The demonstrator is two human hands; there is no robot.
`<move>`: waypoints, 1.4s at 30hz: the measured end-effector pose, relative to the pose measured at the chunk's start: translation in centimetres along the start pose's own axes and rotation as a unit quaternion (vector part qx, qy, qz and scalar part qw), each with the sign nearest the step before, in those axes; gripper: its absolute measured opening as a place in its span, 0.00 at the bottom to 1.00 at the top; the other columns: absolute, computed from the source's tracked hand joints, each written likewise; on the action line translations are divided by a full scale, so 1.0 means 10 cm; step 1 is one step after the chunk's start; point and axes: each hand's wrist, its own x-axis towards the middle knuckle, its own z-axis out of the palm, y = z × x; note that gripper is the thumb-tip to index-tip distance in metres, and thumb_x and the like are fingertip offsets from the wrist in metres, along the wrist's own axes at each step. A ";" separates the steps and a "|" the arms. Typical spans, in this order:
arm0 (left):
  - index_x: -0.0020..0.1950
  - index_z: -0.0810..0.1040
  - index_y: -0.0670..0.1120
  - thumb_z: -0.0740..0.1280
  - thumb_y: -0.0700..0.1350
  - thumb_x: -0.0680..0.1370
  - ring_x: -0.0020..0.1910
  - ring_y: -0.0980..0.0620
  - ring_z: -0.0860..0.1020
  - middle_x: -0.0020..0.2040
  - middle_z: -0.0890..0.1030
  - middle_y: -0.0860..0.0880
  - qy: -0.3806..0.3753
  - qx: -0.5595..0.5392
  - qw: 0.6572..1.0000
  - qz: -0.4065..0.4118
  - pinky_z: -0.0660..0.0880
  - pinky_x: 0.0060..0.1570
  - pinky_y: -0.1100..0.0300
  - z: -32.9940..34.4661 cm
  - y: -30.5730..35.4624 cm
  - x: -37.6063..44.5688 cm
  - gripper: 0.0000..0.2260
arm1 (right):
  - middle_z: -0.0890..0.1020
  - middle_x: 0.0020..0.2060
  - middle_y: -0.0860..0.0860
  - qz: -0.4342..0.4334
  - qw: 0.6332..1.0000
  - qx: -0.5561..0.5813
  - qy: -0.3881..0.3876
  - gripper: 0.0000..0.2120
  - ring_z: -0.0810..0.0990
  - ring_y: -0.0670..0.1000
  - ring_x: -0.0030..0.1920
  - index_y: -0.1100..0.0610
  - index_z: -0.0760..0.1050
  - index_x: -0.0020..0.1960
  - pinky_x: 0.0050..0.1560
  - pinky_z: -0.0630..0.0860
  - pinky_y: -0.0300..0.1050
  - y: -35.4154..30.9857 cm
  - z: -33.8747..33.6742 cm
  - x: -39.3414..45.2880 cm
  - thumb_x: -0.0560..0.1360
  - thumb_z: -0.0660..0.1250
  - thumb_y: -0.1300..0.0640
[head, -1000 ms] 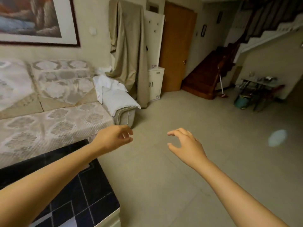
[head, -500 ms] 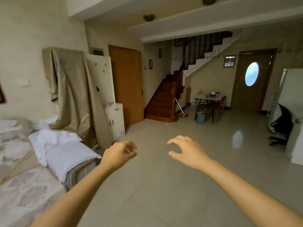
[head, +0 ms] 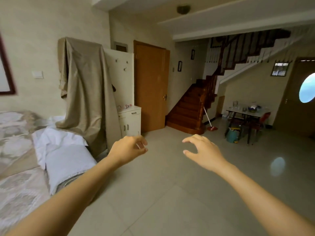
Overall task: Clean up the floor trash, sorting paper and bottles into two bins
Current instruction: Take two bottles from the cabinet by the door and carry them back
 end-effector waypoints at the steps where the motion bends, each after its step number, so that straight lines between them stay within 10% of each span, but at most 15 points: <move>1: 0.54 0.76 0.57 0.67 0.56 0.76 0.43 0.60 0.79 0.49 0.81 0.59 0.001 0.012 1.000 0.001 0.77 0.43 0.62 -0.01 -0.04 0.15 0.08 | 0.72 0.64 0.43 -0.007 1.000 0.000 -0.001 0.17 0.69 0.47 0.64 0.44 0.70 0.65 0.62 0.67 0.48 0.07 0.06 0.18 0.76 0.63 0.45; 36: 0.67 0.67 0.55 0.63 0.56 0.77 0.53 0.51 0.78 0.63 0.75 0.53 -0.018 0.197 0.980 -0.023 0.71 0.43 0.61 1.39 -3.08 6.61 0.19 | 0.72 0.64 0.42 -0.122 0.990 -0.031 -0.057 0.21 0.71 0.46 0.63 0.44 0.66 0.69 0.60 0.71 0.46 2.07 2.98 7.03 0.76 0.62 0.44; 42: 0.70 0.66 0.54 0.61 0.56 0.79 0.64 0.49 0.73 0.68 0.71 0.52 0.048 0.263 0.963 -0.042 0.72 0.58 0.54 1.45 -3.55 7.48 0.20 | 0.70 0.65 0.42 -0.146 0.986 0.002 -0.087 0.22 0.69 0.47 0.65 0.44 0.65 0.69 0.61 0.70 0.46 2.34 3.46 8.11 0.77 0.62 0.44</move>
